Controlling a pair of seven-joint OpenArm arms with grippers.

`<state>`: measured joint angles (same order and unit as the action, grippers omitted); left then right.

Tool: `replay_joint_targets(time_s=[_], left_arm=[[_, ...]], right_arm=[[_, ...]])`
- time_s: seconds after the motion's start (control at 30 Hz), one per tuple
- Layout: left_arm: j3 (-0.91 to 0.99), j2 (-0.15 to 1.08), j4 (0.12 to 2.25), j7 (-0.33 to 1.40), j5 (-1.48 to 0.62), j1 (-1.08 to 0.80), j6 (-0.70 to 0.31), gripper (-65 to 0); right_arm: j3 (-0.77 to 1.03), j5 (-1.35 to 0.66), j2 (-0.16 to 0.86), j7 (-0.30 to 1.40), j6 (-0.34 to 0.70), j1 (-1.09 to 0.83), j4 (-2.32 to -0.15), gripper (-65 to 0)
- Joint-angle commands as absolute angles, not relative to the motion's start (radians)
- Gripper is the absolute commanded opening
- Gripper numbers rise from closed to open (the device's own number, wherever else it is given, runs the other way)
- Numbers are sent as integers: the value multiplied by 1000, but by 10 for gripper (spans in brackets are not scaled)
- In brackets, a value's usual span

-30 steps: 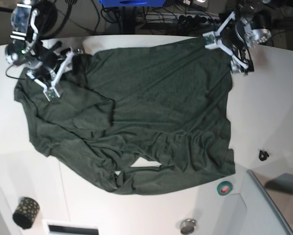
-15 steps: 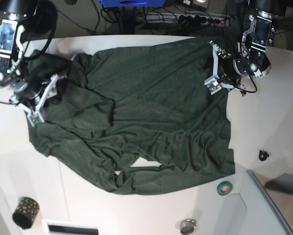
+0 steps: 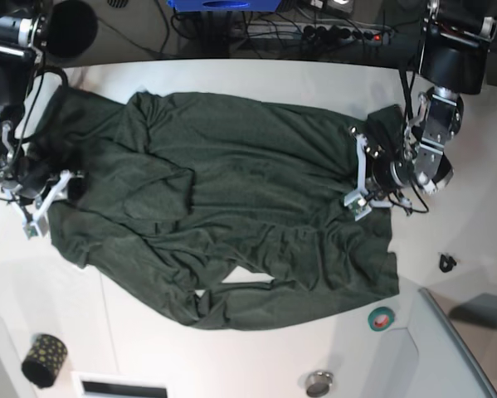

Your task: Layout the t-shirt on the table in an organized manner, then fold the t-shirt properly

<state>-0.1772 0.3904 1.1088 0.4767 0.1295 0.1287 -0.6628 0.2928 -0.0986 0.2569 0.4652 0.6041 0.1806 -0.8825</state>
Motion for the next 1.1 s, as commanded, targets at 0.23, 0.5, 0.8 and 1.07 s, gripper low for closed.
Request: replay_joint_targets(time_s=[0.23,0.5,0.8,1.07], left_arm=[[-237,367,964,515,166,292,-659,-650],[-216,367,1063,524,154,259,-659,-650],[96,381,1408,524,156,15,-665,-522],[147,381,1515,524,162,-114,-665,-374]], right_arm=[[291,62,278,340,593,377,-656,-386],[302,162,262,292,591,357,-814,-392],[295,-5,180,478,591,-28,-1475,-312],[291,-4,157,559,593,-77,-1500,-225]])
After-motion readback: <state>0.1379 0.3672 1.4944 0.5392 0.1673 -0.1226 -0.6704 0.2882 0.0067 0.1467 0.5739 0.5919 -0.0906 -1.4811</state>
